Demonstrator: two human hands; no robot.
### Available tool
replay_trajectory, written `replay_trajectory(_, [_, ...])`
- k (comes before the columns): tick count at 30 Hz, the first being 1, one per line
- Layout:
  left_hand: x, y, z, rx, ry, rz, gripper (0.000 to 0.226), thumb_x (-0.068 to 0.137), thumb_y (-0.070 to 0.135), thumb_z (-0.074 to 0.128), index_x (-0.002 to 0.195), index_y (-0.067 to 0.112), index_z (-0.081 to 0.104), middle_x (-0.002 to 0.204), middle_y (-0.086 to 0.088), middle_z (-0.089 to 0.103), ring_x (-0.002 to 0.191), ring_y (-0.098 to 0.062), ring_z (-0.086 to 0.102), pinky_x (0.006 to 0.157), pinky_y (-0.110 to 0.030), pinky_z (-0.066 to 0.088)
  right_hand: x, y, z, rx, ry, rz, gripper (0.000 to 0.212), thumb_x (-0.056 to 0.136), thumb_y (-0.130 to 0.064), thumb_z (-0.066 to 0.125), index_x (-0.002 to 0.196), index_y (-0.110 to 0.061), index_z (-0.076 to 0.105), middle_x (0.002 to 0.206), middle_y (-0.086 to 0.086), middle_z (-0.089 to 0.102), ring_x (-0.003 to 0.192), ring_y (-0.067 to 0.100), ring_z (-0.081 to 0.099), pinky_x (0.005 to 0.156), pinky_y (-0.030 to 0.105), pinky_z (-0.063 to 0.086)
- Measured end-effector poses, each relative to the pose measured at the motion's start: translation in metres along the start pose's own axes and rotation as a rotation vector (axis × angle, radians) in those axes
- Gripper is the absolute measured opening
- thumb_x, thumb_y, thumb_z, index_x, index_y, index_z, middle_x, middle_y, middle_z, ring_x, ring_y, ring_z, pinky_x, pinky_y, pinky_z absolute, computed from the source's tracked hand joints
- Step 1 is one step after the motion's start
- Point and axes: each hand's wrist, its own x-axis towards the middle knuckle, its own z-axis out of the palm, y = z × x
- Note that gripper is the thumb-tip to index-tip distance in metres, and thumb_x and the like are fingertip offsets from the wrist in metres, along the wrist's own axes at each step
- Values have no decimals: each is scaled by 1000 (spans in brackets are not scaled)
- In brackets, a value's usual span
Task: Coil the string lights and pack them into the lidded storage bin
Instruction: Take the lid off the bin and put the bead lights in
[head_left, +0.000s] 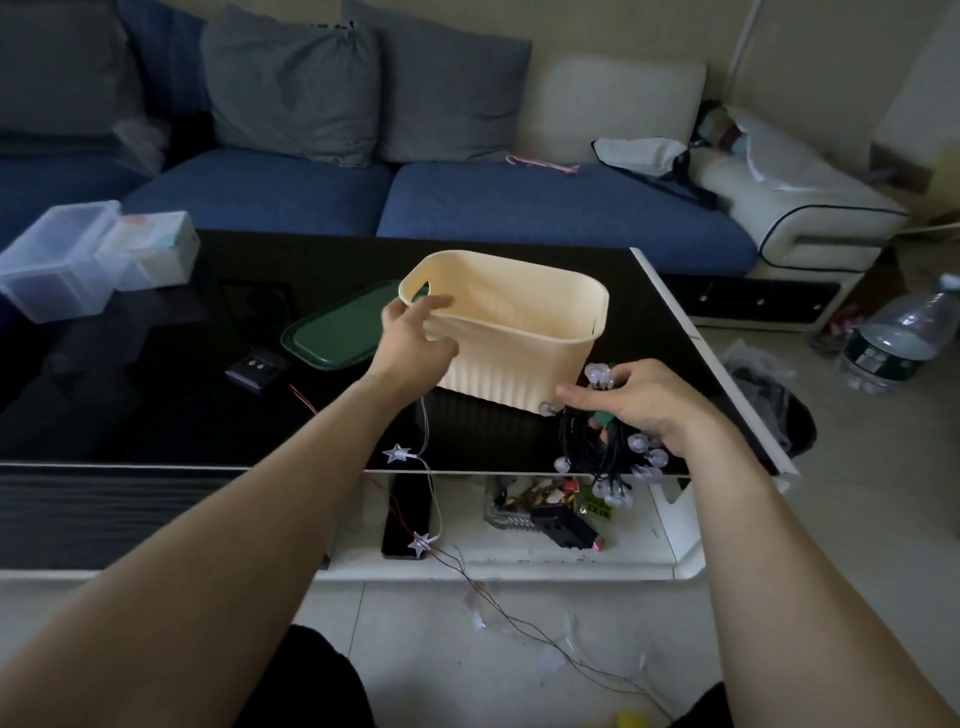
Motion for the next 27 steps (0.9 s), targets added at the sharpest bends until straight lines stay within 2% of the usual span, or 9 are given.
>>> replay_trajectory(2, [-4, 0, 4, 53, -10, 7, 47, 89, 7, 54, 133, 25, 54, 148, -5, 23, 80, -5, 52, 59, -13, 48, -10, -6, -2, 51, -84, 10, 49, 64, -37, 90, 101, -11, 72, 79, 3, 78, 73, 15, 70, 69, 26, 54])
replay_trajectory(6, [-9, 2, 1, 131, -22, -65, 39, 89, 14, 48, 126, 23, 55, 132, -4, 28, 105, -34, 56, 89, -42, 54, -27, -19, -12, 235, -264, -7, 61, 60, -9, 83, 118, -6, 66, 94, 16, 77, 85, 24, 73, 78, 34, 56])
replay_trajectory(11, [-19, 3, 2, 173, -70, -68, 54, 88, 17, 50, 142, 21, 44, 142, -12, 26, 110, -40, 56, 98, -49, 48, -45, -50, -15, 421, -214, -87, 53, 63, 0, 75, 114, -6, 64, 88, 20, 75, 72, 23, 73, 69, 32, 60])
replay_trajectory(14, [-22, 4, 2, 124, -46, -61, 62, 89, 12, 46, 149, 21, 36, 146, -14, 25, 105, -39, 58, 96, -47, 50, -58, -83, -23, 436, -178, -134, 34, 73, 5, 68, 105, -5, 66, 79, 16, 73, 61, 18, 71, 54, 24, 57])
replay_trajectory(18, [-24, 8, -7, -57, 45, -92, 60, 89, 1, 37, 148, 16, 35, 141, -15, 37, 84, -22, 54, 74, -36, 45, -65, -140, -42, 370, -72, -205, 24, 88, 10, 59, 105, -4, 67, 76, 13, 73, 57, 16, 67, 48, 23, 56])
replay_trajectory(21, [-25, 12, -17, -170, 210, -231, 18, 83, 5, 40, 99, 3, 46, 120, -30, 56, 78, -24, 49, 63, -45, 46, -59, -187, -54, 297, 54, -273, 32, 86, 11, 63, 111, -9, 64, 80, 13, 74, 54, 15, 70, 40, 20, 49])
replay_trajectory(23, [-24, 13, -17, -215, 150, -311, 15, 84, 12, 42, 90, -1, 48, 103, -27, 63, 76, -28, 61, 62, -38, 48, -54, -214, -57, 269, 159, -314, 35, 84, 11, 68, 111, -11, 63, 85, 17, 74, 58, 19, 72, 44, 23, 51])
replay_trajectory(25, [-25, 12, -17, -285, -13, -389, 24, 91, 20, 42, 100, 3, 56, 99, -17, 65, 77, -29, 69, 71, -39, 56, -46, -234, -53, 289, 241, -372, 30, 84, 10, 70, 98, -15, 63, 78, 12, 74, 63, 19, 72, 58, 27, 56])
replay_trajectory(27, [-26, 9, -15, -225, -40, -379, 28, 92, 21, 43, 115, 7, 50, 105, -12, 61, 76, -28, 69, 73, -41, 59, -35, -249, -48, 265, 371, -466, 32, 83, 7, 74, 100, -18, 64, 80, 3, 74, 66, 10, 72, 64, 26, 59])
